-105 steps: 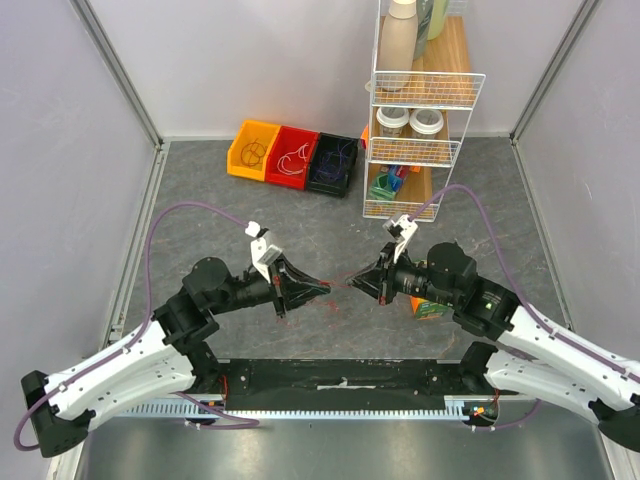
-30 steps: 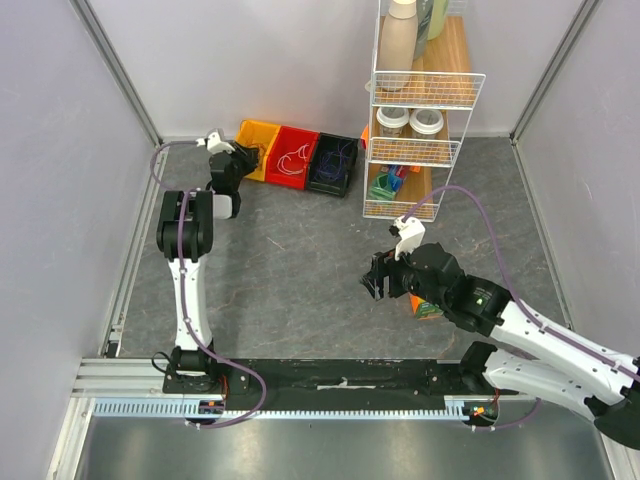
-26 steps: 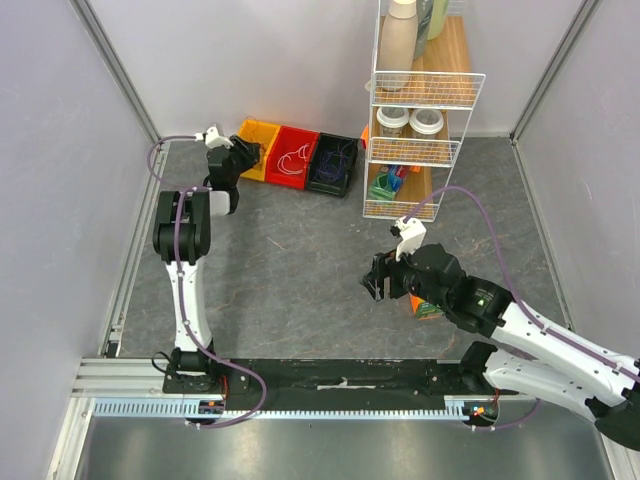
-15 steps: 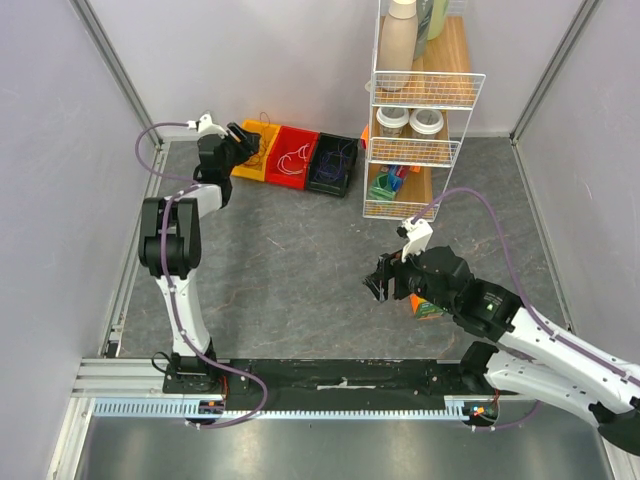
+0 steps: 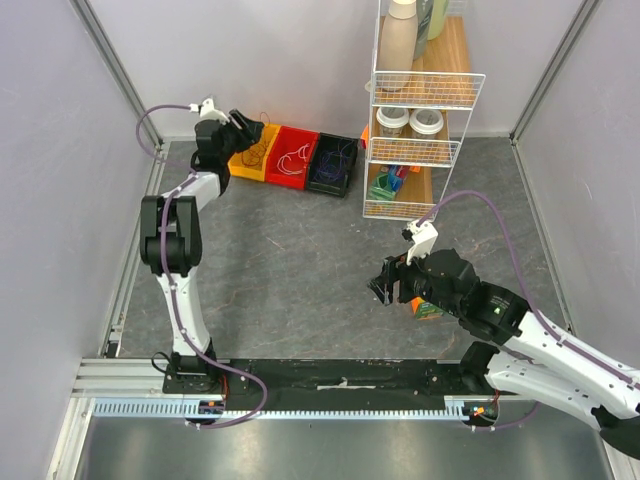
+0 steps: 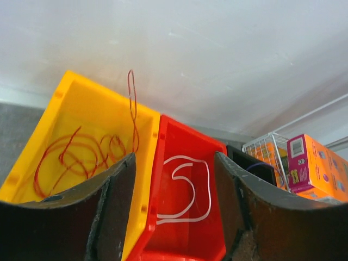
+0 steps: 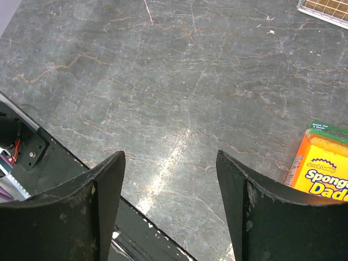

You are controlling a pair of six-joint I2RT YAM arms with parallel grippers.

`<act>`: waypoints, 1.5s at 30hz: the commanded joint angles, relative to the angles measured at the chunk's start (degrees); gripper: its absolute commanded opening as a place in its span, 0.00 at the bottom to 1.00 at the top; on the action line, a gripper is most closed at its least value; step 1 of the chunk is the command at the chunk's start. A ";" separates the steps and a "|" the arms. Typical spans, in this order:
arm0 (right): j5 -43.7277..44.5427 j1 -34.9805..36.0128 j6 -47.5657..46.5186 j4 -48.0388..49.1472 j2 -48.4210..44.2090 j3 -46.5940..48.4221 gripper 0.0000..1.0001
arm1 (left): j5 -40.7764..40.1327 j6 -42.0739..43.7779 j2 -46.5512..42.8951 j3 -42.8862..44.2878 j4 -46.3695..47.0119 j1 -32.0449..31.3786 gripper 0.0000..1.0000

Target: Untangle the cables

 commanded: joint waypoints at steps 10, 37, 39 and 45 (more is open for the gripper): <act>1.98 -0.16 0.33 -0.60 0.23 3.08 0.75 | 3.53 -3.43 20.63 30.01 -10.46 0.20 0.65; 1.28 -0.16 0.07 -0.51 1.20 3.43 0.75 | -6.58 -1.60 24.86 39.78 -42.09 1.78 0.02; 1.20 -0.16 0.33 -0.25 1.11 3.17 0.75 | -6.05 -0.63 24.69 40.22 -43.86 1.78 0.02; 0.93 -0.16 0.77 0.37 1.11 2.47 0.75 | -3.51 -0.01 24.77 40.40 -43.70 1.87 0.02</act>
